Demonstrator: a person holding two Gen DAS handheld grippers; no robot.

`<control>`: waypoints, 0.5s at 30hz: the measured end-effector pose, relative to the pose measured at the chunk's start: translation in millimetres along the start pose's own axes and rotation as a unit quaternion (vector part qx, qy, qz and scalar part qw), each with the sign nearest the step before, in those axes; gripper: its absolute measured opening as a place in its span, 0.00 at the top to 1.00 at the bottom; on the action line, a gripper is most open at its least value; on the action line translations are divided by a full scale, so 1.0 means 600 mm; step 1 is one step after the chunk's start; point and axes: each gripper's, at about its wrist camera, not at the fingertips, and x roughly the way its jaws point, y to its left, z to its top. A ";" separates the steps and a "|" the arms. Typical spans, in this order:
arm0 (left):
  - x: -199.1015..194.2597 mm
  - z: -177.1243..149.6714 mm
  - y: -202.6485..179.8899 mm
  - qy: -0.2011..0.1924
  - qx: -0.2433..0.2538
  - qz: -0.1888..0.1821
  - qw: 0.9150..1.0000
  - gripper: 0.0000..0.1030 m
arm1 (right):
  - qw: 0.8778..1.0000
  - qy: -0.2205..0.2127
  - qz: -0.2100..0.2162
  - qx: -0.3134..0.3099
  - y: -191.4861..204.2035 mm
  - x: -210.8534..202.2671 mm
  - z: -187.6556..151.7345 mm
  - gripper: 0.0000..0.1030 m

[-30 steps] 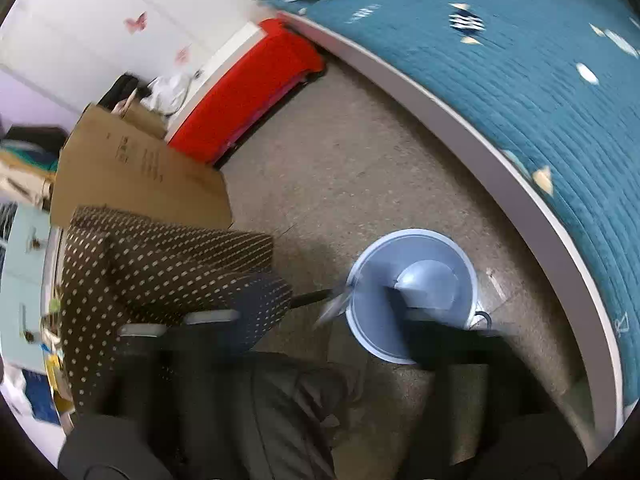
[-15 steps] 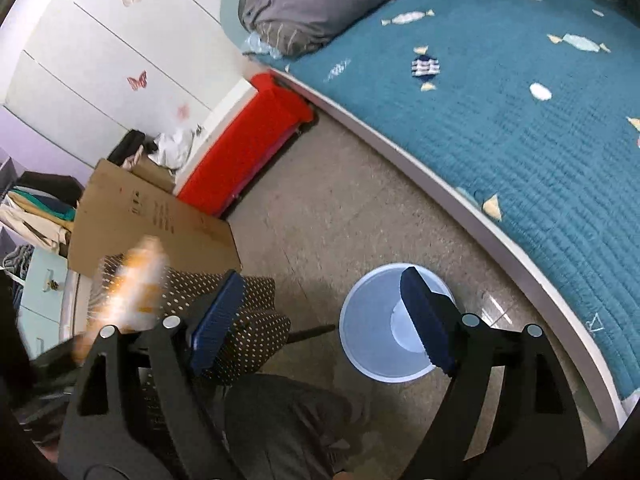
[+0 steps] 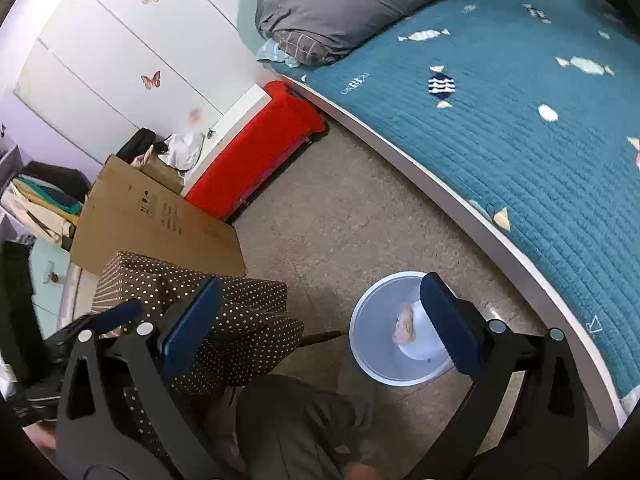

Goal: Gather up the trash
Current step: 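Carry both items over the blue wastebasket and open both grippers to drop them, then grasp the red-white packet with the left gripper while the right grasps the yellow box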

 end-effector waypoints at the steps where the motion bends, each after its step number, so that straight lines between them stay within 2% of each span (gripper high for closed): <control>1: -0.013 -0.001 0.005 -0.007 -0.002 0.002 1.000 0.11 | 1.000 -0.002 -0.002 -0.005 0.006 -0.001 0.000 0.06; 9: -0.130 -0.032 0.058 -0.071 -0.035 0.023 0.997 0.10 | 0.998 -0.023 0.018 -0.061 0.114 -0.039 -0.001 0.06; 15: -0.223 -0.079 0.115 -0.118 -0.068 0.053 0.989 0.10 | 0.992 -0.022 0.041 -0.119 0.222 -0.055 -0.025 0.06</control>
